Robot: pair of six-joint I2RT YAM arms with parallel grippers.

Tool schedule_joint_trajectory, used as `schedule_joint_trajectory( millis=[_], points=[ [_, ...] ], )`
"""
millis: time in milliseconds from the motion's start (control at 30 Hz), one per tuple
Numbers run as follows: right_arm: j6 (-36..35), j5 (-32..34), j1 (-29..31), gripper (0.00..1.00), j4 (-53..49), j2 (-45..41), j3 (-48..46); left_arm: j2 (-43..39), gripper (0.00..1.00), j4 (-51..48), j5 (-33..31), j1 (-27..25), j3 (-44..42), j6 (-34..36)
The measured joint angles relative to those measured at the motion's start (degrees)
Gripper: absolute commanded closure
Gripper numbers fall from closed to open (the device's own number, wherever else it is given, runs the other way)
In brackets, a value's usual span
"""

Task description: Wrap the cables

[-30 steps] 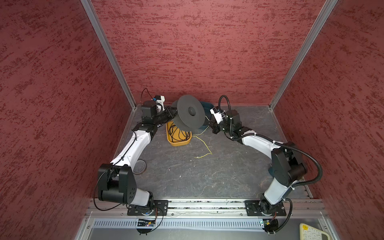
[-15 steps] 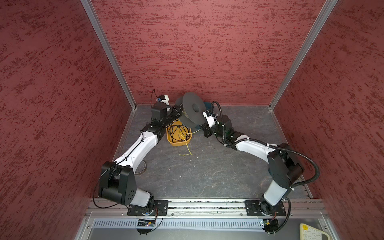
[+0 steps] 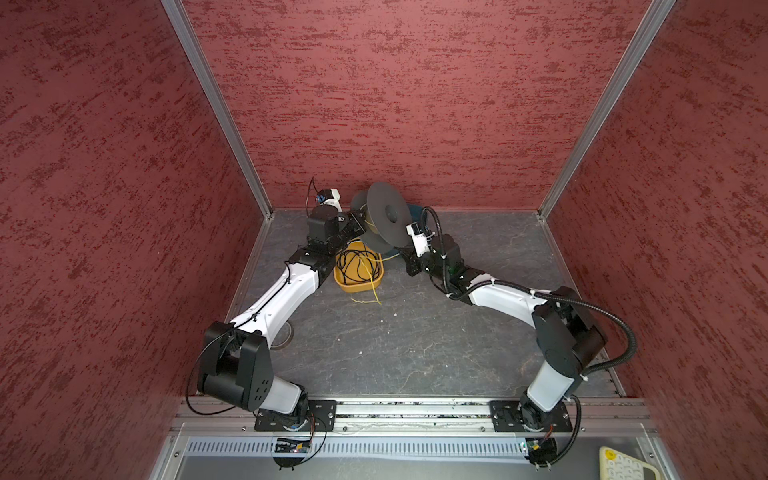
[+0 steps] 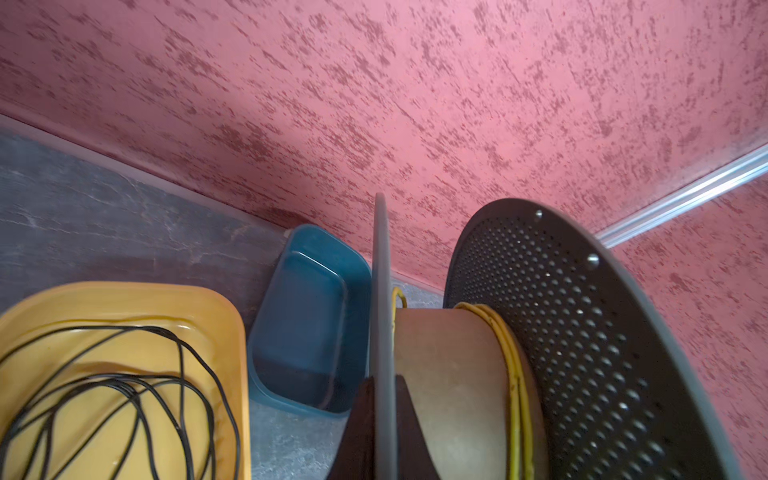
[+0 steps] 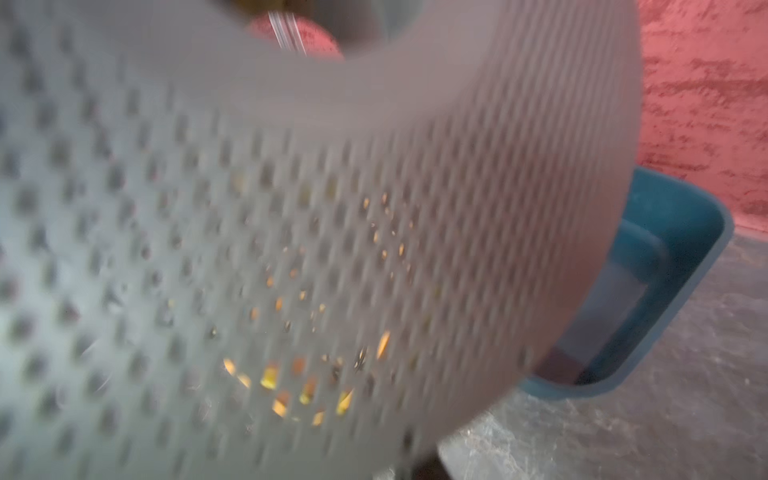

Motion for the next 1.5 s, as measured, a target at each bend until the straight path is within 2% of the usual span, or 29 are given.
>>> schedule_joint_trajectory(
  millis=[67,433,700,900,1233,1367,1500],
  points=[
    [-0.2,0.4,0.4,0.67,-0.5,0.0,-0.6,-0.2,1.0,0.7,-0.8,0.4,0.0,0.1],
    [-0.5,1.0,0.4,0.47,-2.9,-0.4,-0.6,-1.0,1.0,1.1,-0.3,1.9,0.3,1.1],
    [-5.1,4.7,-1.7,0.31,-9.2,-4.1,-1.5,-2.2,1.0,-0.4,1.8,3.8,0.9,1.7],
    [-10.0,12.2,-2.9,0.3,-13.4,-7.1,-1.8,-2.9,1.0,-1.6,3.4,4.3,1.5,2.2],
    [-16.7,31.2,-3.1,0.29,-15.7,-7.5,-1.8,-2.9,1.0,-2.3,5.9,4.9,1.6,2.1],
    [-18.0,32.7,-3.1,0.29,-15.3,-7.9,-2.1,-2.9,1.0,-2.7,6.4,4.9,1.8,2.1],
    [-20.7,28.4,-3.1,0.27,-13.5,-13.0,-6.2,-2.9,1.0,-4.3,7.1,5.2,3.0,2.1]
  ],
)
